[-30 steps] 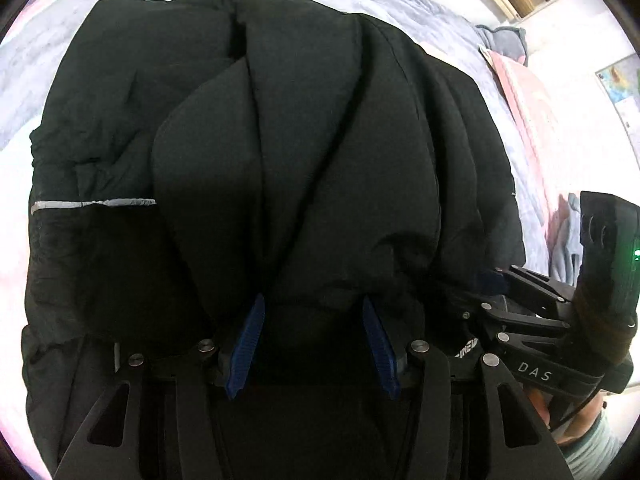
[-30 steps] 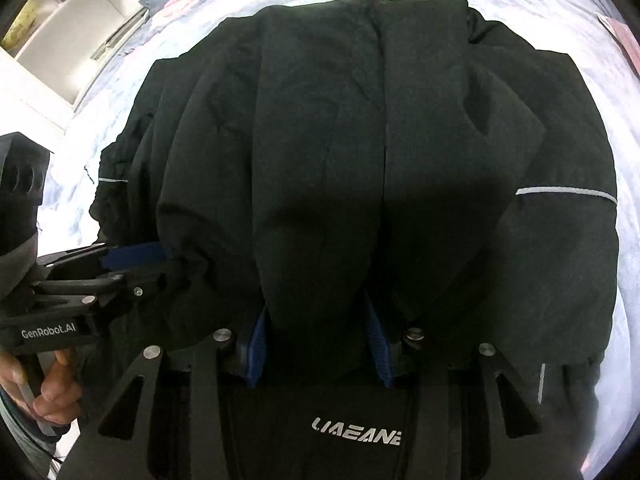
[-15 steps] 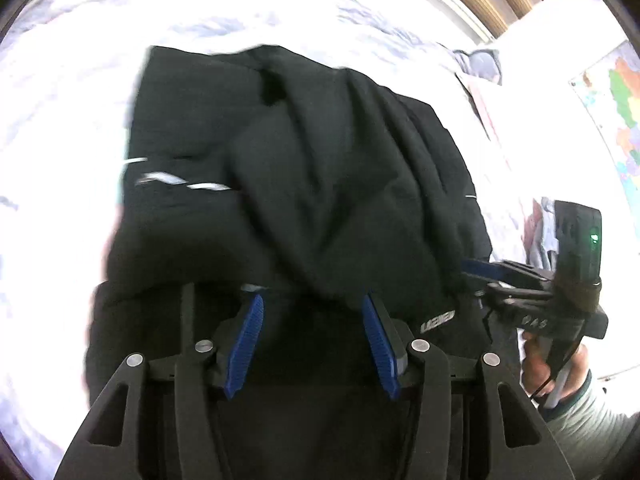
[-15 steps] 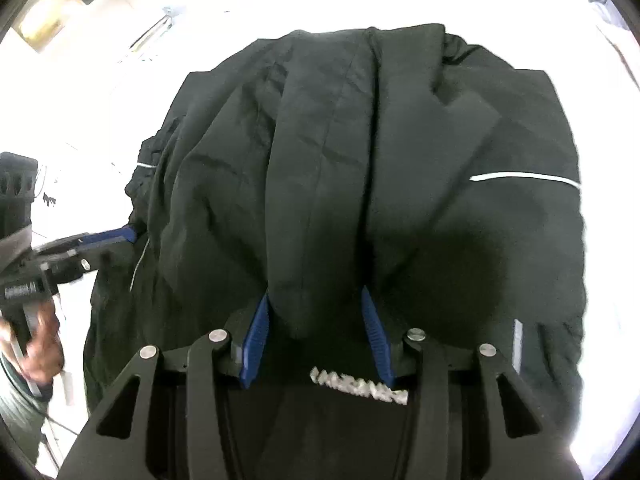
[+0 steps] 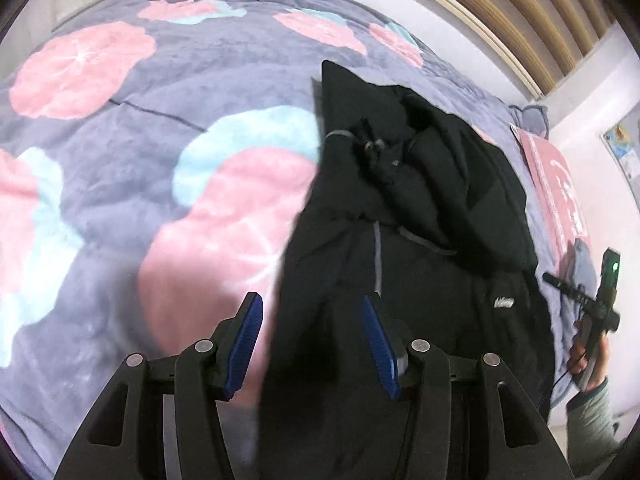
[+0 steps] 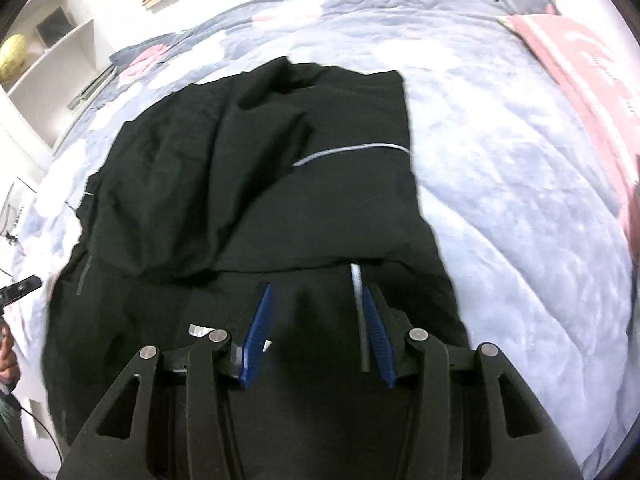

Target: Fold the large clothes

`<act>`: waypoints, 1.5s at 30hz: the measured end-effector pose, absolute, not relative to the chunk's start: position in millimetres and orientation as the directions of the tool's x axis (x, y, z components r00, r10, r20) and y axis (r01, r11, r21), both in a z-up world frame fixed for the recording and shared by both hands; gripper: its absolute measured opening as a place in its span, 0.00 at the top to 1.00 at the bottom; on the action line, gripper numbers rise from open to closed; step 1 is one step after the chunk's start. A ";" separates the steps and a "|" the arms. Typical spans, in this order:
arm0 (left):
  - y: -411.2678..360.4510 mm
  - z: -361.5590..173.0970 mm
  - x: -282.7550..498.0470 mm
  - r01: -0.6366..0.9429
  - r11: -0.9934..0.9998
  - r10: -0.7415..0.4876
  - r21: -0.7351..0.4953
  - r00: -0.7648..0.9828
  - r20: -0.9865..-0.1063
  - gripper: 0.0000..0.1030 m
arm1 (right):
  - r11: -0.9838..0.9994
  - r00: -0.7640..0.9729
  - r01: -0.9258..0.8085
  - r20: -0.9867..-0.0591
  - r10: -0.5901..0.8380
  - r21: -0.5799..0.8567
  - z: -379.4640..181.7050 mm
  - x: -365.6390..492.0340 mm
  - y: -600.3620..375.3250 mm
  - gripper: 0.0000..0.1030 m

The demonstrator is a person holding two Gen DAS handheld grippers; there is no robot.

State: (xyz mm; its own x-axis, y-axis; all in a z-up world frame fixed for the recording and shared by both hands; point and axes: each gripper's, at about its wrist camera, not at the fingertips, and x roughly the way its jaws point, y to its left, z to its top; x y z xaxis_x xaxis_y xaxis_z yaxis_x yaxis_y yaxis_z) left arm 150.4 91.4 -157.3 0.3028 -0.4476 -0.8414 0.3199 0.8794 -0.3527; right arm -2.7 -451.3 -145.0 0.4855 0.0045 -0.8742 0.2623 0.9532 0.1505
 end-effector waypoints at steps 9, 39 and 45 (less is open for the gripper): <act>112.5 -199.2 104.3 0.367 0.853 -0.486 -0.371 0.301 -0.821 0.49 | 0.956 0.521 0.286 -0.848 -0.096 0.068 -163.8 -61.0 -444.1 0.52; 130.8 -194.9 22.9 0.396 0.684 -0.715 -0.613 0.196 -0.671 0.50 | 0.863 0.540 0.335 -0.828 0.153 0.378 -173.5 -206.3 -426.6 0.71; 133.5 -219.0 -13.6 0.391 0.698 -0.688 -0.600 0.138 -0.712 0.50 | 0.884 0.472 0.322 -0.867 0.161 0.339 -194.5 -230.0 -404.5 0.68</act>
